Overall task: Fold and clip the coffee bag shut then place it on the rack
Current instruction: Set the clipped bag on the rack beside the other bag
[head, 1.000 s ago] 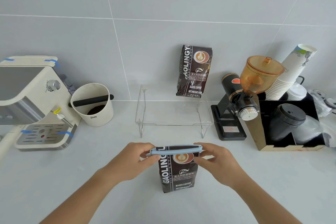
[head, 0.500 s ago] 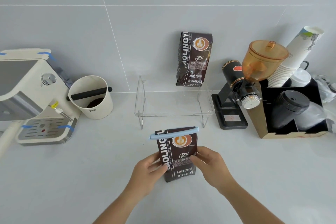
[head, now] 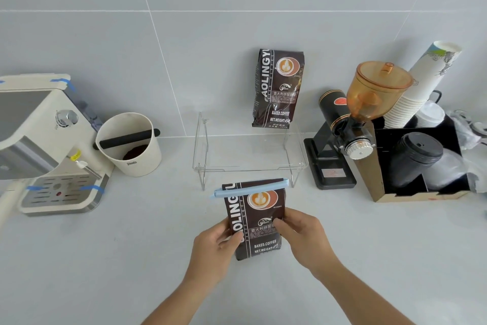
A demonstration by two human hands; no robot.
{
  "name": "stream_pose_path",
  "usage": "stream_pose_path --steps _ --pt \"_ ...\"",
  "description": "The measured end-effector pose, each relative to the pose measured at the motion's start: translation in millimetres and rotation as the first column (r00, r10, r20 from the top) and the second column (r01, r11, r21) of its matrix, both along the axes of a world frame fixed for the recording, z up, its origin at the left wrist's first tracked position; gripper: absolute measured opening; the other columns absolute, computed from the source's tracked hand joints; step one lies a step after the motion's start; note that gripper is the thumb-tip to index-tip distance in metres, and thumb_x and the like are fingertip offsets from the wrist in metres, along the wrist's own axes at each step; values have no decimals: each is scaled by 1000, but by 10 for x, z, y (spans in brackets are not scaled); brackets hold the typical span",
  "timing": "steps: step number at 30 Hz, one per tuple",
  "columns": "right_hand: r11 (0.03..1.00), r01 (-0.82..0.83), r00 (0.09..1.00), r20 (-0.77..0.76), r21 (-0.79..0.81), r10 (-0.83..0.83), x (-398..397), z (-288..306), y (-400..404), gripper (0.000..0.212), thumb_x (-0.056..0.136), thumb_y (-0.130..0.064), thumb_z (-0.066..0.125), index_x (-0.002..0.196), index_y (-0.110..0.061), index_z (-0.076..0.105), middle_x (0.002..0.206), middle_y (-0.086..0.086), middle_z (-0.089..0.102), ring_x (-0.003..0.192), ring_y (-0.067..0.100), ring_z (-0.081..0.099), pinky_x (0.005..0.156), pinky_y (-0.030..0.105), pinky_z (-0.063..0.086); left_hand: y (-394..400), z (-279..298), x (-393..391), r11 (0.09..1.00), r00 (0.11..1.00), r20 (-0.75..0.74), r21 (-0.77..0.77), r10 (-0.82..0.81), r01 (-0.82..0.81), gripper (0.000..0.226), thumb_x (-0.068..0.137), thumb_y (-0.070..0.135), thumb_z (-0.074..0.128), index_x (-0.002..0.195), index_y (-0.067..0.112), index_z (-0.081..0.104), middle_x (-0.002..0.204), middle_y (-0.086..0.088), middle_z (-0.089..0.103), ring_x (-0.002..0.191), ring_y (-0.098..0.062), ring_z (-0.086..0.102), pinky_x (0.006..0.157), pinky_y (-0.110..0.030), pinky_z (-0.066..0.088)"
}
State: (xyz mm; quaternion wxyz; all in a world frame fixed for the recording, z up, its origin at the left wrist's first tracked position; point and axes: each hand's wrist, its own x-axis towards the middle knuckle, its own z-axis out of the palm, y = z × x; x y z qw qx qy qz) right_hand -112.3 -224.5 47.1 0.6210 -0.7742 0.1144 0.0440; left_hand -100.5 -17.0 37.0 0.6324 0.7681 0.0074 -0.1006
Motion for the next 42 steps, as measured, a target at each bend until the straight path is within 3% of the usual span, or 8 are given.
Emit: stream_pose_path --steps 2,7,12,19,24,33,39,42 --pt "1000 -6 999 46 -12 7 58 142 2 26 94 -8 60 99 -27 77 95 -1 81 91 30 72 86 47 58 10 130 59 1000 999 33 -23 11 -10 32 88 -1 66 106 25 72 96 25 76 91 0 72 72 -6 51" --pt "998 -44 986 162 -34 49 268 599 18 28 95 -12 60 100 -35 76 98 -13 80 96 5 73 79 21 54 103 499 268 997 987 159 -81 25 -12 38 86 -2 67 104 31 73 101 15 78 94 -6 73 76 -12 54" --pt "998 -68 960 270 -18 70 546 1001 52 25 91 -21 59 103 -34 76 102 -10 81 99 11 74 92 44 58 151 863 556 993 961 274 -118 31 1 32 86 -3 68 113 15 72 103 13 78 95 -7 73 77 -11 54" --pt "999 -51 923 380 -20 55 1013 1424 97 24 82 -40 61 100 -37 77 100 -13 80 100 12 73 95 52 56 178 1367 1046 993 916 400 -117 26 22 33 87 -4 66 114 16 71 106 20 75 95 -3 72 77 -8 52" --pt "998 -56 908 416 -23 60 1367 1626 146 23 88 -31 60 105 -32 75 99 -11 81 102 21 73 84 42 58 209 1584 1406 995 888 459 -96 23 25 32 89 -2 64 114 17 71 107 21 74 96 0 71 77 -7 51" --pt "998 -54 935 353 33 38 1940 1538 281 29 96 -14 56 107 -33 76 96 2 81 87 19 72 88 61 56 240 1516 2016 998 911 409 -61 44 -20 40 90 1 62 103 37 71 103 17 77 98 -6 72 86 -24 56" --pt "997 -64 953 299 31 52 2270 1267 433 43 96 -8 56 108 -47 72 105 -19 79 99 3 72 79 16 56 296 1242 2369 996 935 344 -24 84 -81 39 90 3 62 101 40 72 100 18 78 94 -6 73 86 -34 57" --pt "999 -41 965 262 20 34 2419 1149 493 49 96 -6 56 105 -51 72 104 -22 78 99 -2 71 76 10 55 301 1120 2511 996 949 303 -6 91 -93 38 90 2 62 100 38 72 97 18 78 91 -6 73 87 -38 58"
